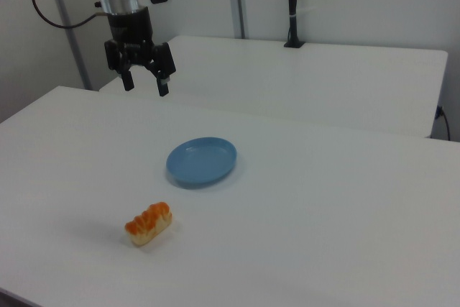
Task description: Put the bread on a plate
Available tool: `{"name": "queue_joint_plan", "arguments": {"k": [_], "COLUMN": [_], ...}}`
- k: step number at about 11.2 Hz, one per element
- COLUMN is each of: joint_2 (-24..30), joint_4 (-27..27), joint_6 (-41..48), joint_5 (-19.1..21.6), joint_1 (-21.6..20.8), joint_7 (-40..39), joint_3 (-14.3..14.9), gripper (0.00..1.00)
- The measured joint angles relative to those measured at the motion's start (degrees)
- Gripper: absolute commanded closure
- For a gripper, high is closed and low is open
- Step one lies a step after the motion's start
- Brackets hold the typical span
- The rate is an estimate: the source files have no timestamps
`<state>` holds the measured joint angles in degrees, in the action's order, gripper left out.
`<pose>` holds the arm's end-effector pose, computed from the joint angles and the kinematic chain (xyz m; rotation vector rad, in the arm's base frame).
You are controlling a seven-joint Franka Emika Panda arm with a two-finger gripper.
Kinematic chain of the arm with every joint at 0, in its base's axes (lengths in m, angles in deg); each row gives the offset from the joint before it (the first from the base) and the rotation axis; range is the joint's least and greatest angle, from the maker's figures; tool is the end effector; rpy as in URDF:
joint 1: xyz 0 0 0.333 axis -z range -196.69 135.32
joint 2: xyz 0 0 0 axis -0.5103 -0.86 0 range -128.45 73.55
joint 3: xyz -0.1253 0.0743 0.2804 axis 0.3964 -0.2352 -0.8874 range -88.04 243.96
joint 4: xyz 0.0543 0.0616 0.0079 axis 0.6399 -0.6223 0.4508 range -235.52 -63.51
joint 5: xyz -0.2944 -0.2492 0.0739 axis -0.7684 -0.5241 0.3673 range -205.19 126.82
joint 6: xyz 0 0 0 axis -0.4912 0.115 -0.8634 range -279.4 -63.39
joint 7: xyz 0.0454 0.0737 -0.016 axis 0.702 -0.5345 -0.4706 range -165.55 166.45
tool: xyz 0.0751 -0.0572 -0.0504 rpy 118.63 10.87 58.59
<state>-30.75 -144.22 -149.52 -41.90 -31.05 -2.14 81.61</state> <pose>0.5627 -0.0366 0.6284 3.0920 -0.0233 -0.0816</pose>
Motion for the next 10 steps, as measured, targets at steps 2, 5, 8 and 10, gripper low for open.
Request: {"name": "queue_joint_plan", "arguments": {"k": [2, 5, 8, 10], "joint_2": [0.0, 0.0, 0.0, -0.2], "joint_4": [0.0, 0.1, 0.1, -0.1], "joint_6": [-0.1, -0.2, -0.3, -1.4], "joint_5": [1.0, 1.9, 1.9, 1.9], "joint_1": [-0.1, 0.0, 0.1, 0.1], "joint_7": [0.0, 0.0, 0.0, 0.0], "joint_3": [0.0, 0.0, 0.1, 0.1], "gripper": [0.0, 0.0, 0.0, 0.0]}}
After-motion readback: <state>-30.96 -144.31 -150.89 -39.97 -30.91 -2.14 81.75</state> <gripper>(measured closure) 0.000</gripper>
